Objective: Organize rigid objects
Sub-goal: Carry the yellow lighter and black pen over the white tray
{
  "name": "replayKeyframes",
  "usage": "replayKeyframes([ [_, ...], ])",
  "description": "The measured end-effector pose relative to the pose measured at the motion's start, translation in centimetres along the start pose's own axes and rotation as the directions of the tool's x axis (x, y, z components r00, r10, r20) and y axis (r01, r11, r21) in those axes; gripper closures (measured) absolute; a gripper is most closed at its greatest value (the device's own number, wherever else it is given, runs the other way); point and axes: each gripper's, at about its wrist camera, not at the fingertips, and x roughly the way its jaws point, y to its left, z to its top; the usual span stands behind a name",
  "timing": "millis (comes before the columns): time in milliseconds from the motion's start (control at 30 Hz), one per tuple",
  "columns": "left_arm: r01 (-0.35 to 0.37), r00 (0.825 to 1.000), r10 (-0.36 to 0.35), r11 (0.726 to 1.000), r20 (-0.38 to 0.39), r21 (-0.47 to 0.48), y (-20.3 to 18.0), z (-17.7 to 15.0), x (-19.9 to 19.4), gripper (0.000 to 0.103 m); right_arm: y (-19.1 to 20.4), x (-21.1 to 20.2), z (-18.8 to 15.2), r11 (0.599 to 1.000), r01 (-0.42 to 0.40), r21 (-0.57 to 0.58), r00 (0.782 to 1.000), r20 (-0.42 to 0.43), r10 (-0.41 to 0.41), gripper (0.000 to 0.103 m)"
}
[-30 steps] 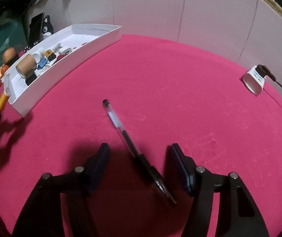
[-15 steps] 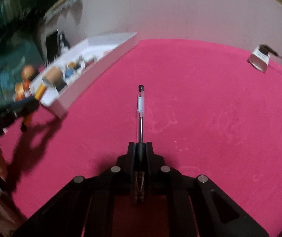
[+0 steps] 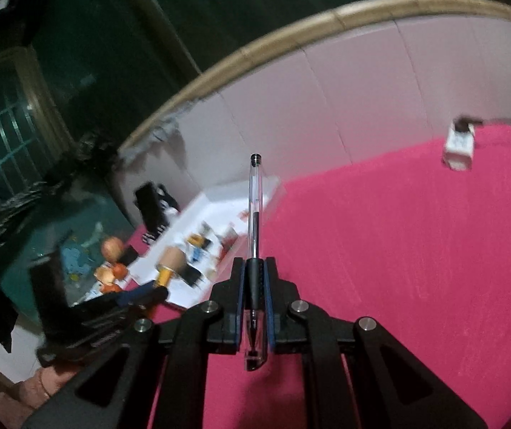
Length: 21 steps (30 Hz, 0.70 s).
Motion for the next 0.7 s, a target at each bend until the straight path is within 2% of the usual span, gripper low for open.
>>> replayKeyframes([
  [233, -0.07, 0.996, 0.07, 0.997, 0.051, -0.014, 1.9, 1.1, -2.0, 0.08, 3.9, -1.0, 2.1, 0.994, -0.076, -0.081, 0.994, 0.069, 0.082, 0.096],
  [700, -0.136, 0.984, 0.143, 0.988, 0.111, -0.069, 5.4, 1.4, -5.4, 0.08, 10.3, 0.6, 3.5, 0.967, -0.157, -0.2, 0.98, 0.086, 0.177, 0.096],
])
